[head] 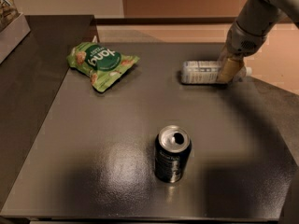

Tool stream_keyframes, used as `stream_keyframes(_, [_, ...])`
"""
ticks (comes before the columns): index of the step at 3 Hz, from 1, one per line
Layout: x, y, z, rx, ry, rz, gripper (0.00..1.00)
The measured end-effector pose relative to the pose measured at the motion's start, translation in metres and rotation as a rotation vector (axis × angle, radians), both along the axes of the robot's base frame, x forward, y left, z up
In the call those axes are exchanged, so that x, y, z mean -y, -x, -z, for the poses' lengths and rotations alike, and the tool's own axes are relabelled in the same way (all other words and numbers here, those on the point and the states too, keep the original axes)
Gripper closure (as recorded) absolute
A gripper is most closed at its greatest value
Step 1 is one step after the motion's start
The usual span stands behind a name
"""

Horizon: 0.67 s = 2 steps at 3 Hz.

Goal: Move blue plastic bottle near pepsi can

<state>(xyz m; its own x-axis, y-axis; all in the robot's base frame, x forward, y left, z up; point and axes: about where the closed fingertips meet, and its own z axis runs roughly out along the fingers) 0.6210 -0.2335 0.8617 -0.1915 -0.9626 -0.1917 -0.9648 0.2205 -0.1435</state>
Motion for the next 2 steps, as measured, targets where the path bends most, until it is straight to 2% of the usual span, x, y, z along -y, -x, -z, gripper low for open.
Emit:
stream_keyframes(1, [-0.01,0.024,-0.017,0.002,0.008,-0.03,1.0])
stream_keyframes(2, [-0.024,0.054,-0.032,-0.005,0.003,-0.064,1.0])
